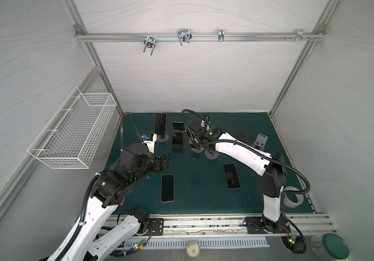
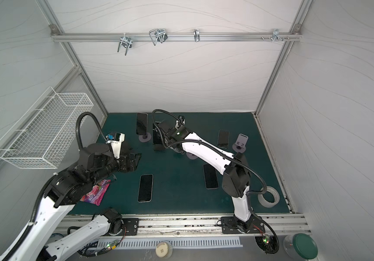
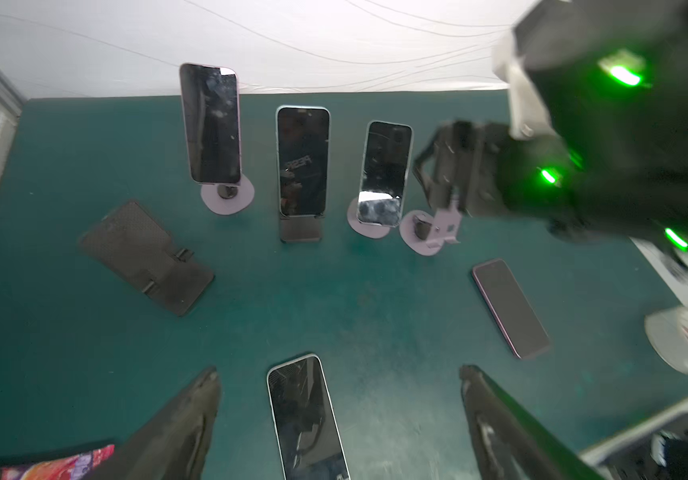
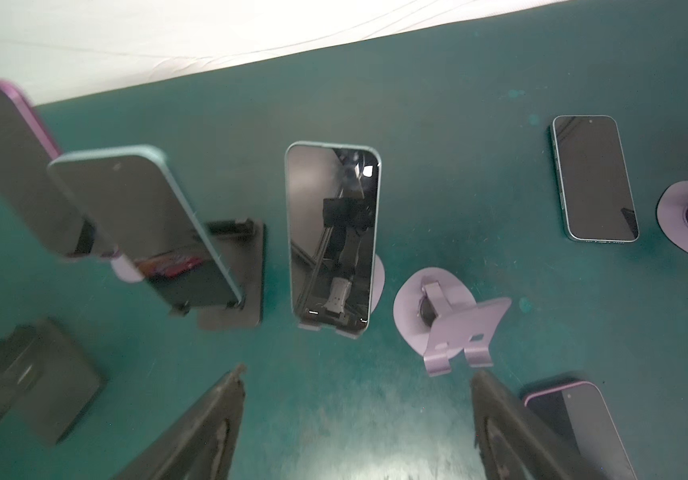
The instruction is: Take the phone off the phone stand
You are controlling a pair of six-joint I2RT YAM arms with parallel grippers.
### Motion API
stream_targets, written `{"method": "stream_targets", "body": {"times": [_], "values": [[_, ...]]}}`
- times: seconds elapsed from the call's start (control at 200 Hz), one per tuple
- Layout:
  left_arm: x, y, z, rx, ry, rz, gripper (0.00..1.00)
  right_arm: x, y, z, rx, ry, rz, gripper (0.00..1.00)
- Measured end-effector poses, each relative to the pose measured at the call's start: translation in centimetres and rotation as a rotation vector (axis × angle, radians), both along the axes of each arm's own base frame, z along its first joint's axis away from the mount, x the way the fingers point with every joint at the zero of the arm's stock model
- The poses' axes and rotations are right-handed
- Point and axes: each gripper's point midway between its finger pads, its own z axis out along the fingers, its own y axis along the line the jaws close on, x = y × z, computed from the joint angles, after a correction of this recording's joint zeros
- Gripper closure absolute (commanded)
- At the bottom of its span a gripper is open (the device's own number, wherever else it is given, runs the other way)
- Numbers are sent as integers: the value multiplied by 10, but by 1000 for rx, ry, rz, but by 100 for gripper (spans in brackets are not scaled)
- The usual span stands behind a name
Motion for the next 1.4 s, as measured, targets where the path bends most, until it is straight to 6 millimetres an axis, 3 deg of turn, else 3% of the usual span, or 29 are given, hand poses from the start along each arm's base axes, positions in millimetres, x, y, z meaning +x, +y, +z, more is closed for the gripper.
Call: {"method": "stream_targets", "body": {"times": [0.175, 0.5, 0.715, 1.105, 1.395], "values": [[-31, 6, -19, 13, -29, -89, 7, 25, 11, -10, 7, 9, -9, 12], [-46, -7, -37, 94, 24, -251, 7, 55, 24, -43, -21, 48, -18, 12], [-53, -15, -45, 83, 45, -316, 7, 60, 23, -57, -63, 69, -22, 12], [-54, -20, -52, 78, 68, -341, 7, 67, 19, -53, -86, 51, -29, 11], [-56, -22, -58, 79, 82, -359, 6, 77, 16, -73, -113, 61, -49, 10]]}}
